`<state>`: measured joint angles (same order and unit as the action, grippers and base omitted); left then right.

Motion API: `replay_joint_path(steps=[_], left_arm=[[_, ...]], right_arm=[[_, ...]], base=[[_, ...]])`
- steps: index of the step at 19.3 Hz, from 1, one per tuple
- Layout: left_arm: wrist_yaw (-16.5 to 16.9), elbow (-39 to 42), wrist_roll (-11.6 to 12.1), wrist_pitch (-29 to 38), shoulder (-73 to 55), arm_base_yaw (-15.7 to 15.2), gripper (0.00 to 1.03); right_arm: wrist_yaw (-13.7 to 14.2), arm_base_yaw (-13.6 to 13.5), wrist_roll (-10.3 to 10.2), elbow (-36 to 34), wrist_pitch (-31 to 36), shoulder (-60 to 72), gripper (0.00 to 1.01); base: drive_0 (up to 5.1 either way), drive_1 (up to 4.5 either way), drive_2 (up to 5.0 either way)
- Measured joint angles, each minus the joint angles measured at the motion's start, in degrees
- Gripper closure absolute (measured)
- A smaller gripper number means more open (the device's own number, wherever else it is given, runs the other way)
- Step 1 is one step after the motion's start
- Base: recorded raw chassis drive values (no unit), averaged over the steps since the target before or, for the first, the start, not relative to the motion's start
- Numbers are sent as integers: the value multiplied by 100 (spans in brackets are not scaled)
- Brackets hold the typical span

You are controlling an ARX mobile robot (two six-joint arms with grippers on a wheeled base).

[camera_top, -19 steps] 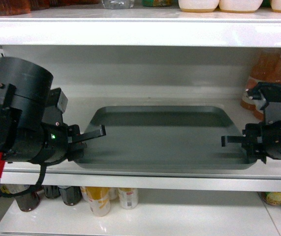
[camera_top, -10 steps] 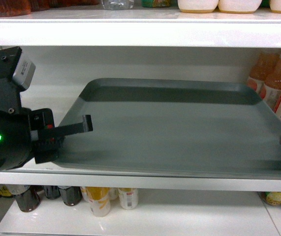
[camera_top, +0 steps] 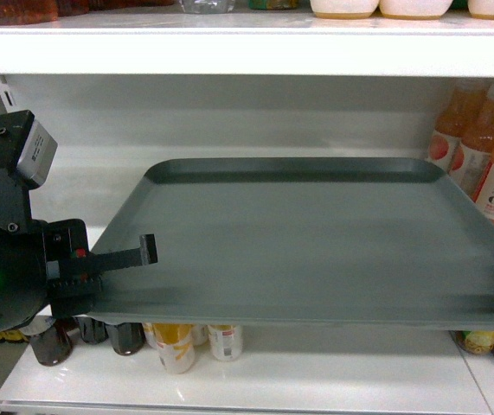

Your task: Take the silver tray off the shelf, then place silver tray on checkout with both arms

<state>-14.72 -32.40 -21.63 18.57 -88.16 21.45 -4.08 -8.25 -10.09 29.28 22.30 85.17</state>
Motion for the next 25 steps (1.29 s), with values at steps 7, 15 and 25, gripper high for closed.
replay_joint_path(steps=[7,15,25], left_arm=[[-31,0,0,11,0,0,100],[-33,0,-2,37,2,0,100],[-33,0,0,13,2,7,100]], right_arm=[[4,2,-20,0,-15,0,99],[0,2,-39,0,2,-2,99],[0,0,-42,-2,-9,-2,99]], base=[[8,-423,438],[18,-403,440],[6,-412,424]])
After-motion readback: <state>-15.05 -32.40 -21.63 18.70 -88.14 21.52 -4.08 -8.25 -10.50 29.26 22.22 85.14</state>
